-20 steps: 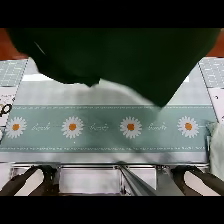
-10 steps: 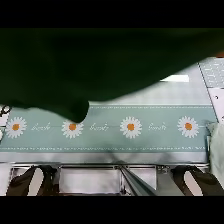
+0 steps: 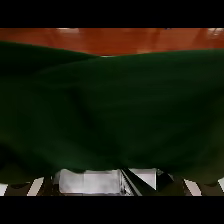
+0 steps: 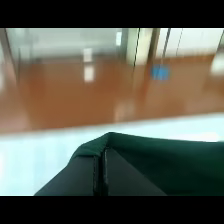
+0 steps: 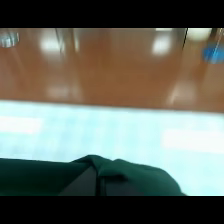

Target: Fold the shirts.

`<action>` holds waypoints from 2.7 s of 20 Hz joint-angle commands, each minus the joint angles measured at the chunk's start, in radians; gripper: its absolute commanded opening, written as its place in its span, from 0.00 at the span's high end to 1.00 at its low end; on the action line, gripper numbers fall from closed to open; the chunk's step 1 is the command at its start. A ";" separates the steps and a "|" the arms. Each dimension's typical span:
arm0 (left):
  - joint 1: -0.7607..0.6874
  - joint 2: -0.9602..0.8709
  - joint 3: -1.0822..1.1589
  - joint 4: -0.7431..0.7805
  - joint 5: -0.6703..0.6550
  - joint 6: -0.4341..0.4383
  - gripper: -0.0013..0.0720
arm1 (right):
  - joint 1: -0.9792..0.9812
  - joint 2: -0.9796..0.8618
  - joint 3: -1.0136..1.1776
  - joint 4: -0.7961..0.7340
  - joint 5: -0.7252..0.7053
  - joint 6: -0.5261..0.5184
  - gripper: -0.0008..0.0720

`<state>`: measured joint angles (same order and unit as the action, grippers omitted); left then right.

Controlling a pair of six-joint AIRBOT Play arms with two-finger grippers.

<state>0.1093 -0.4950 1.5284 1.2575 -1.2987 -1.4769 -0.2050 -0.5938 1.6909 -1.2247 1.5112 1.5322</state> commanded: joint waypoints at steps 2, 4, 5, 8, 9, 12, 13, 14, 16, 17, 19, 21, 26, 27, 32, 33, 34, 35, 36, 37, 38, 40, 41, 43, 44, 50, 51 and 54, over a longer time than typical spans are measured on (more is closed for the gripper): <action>-0.018 -0.104 -0.280 0.044 0.135 -0.020 0.96 | 0.001 -0.049 -0.324 0.081 -0.135 -0.039 0.96; -0.018 -0.215 -0.347 0.043 0.235 -0.020 0.96 | 0.001 -0.138 -0.449 0.095 -0.217 -0.081 0.96; -0.018 -0.288 -0.358 0.035 0.283 -0.020 0.96 | 0.001 -0.197 -0.488 0.112 -0.268 -0.105 0.96; -0.018 -0.510 -0.358 -0.026 0.468 -0.019 0.96 | 0.001 -0.443 -0.502 0.199 -0.419 -0.177 0.96; -0.018 -0.585 -0.358 -0.045 0.547 -0.020 0.96 | 0.001 -0.520 -0.500 0.241 -0.476 -0.189 0.96; -0.018 -0.777 -0.353 -0.124 0.745 -0.020 0.96 | 0.001 -0.753 -0.466 0.384 -0.620 -0.240 0.95; -0.018 -0.838 -0.336 -0.154 0.764 -0.020 0.96 | 0.001 -0.826 -0.444 0.436 -0.647 -0.267 0.95; -0.019 -0.898 -0.313 -0.177 0.768 -0.019 0.96 | 0.001 -0.890 -0.418 0.483 -0.657 -0.285 0.95; -0.018 -0.995 -0.267 -0.195 0.755 -0.020 0.96 | 0.001 -1.007 -0.357 0.554 -0.659 -0.288 0.95; -0.018 -1.028 -0.248 -0.201 0.743 -0.020 0.96 | 0.001 -1.056 -0.330 0.593 -0.656 -0.288 0.95; -0.018 -1.072 -0.211 -0.216 0.713 -0.021 0.90 | 0.001 -1.114 -0.298 0.669 -0.658 -0.283 0.67; -0.009 -1.080 -0.169 -0.231 0.647 -0.020 0.60 | -0.003 -1.121 -0.282 0.708 -0.640 -0.277 0.42; 0.160 -1.061 0.058 -0.227 0.167 -0.001 0.60 | -0.153 -1.033 -0.199 0.668 -0.267 -0.253 0.42; 0.200 -1.045 0.065 -0.227 0.081 -0.001 0.60 | -0.190 -0.996 -0.201 0.596 -0.200 -0.247 0.42; 0.322 -0.864 -0.103 -0.121 -0.137 -0.002 0.60 | -0.314 -0.716 -0.462 0.324 -0.181 -0.217 0.42; 0.337 -0.796 -0.190 -0.090 -0.117 -0.003 0.60 | -0.338 -0.656 -0.558 0.325 -0.209 -0.224 0.42; 0.359 -0.719 -0.301 -0.074 -0.085 -0.002 0.58 | -0.358 -0.592 -0.666 0.327 -0.241 -0.238 0.42; 0.386 -0.648 -0.419 -0.075 -0.050 -0.003 0.29 | -0.370 -0.537 -0.760 0.328 -0.270 -0.257 0.42; 0.415 -0.591 -0.528 -0.076 -0.023 -0.001 0.29 | -0.377 -0.485 -0.851 0.324 -0.293 -0.276 0.42; 0.444 -0.546 -0.631 -0.076 -0.005 0.008 0.29 | -0.379 -0.443 -0.925 0.326 -0.309 -0.292 0.42; 0.472 -0.509 -0.728 -0.081 0.005 0.027 0.29 | -0.379 -0.406 -0.991 0.332 -0.314 -0.313 0.41; 0.523 -0.470 -0.877 -0.107 0.030 0.030 0.29 | -0.379 -0.343 -1.089 0.332 -0.312 -0.327 0.41; 0.546 -0.470 -0.929 -0.155 0.035 0.070 0.29 | -0.379 -0.320 -1.122 0.332 -0.316 -0.326 0.41; 0.587 -0.501 -0.985 -0.262 0.032 0.160 0.30 | -0.379 -0.285 -1.151 0.335 -0.323 -0.325 0.42; 0.605 -0.531 -0.992 -0.298 0.023 0.200 0.30 | -0.379 -0.277 -1.151 0.337 -0.322 -0.326 0.42; 0.634 -0.731 -0.992 -0.417 0.035 0.345 0.30 | -0.377 -0.277 -1.151 0.362 -0.326 -0.327 0.42; 0.634 -0.753 -0.992 -0.476 0.044 0.389 0.30 | -0.378 -0.277 -1.151 0.362 -0.326 -0.327 0.42; 0.633 -0.820 -0.986 -0.522 0.079 0.418 0.30 | -0.378 -0.277 -1.151 0.362 -0.327 -0.327 0.42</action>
<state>0.7391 -1.2495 0.5426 0.8135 -1.2522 -1.1202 -0.5823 -0.8738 0.5423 -0.8654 1.1858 1.2057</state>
